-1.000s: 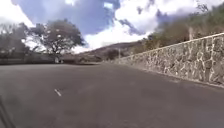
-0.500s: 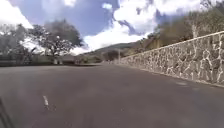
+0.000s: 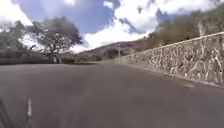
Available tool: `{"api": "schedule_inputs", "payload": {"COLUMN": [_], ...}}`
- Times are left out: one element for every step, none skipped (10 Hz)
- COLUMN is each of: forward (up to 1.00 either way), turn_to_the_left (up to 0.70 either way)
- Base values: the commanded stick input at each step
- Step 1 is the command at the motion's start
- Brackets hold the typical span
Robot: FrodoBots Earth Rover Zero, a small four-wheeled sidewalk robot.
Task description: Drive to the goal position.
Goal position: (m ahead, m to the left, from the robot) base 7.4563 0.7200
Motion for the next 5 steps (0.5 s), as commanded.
{"api": "schedule_inputs", "payload": {"forward": [0.7, 0.7, 0.7, 0.7, 0.7], "turn_to_the_left": [0.0, 0.0, 0.0, 0.0, 0.0]}}
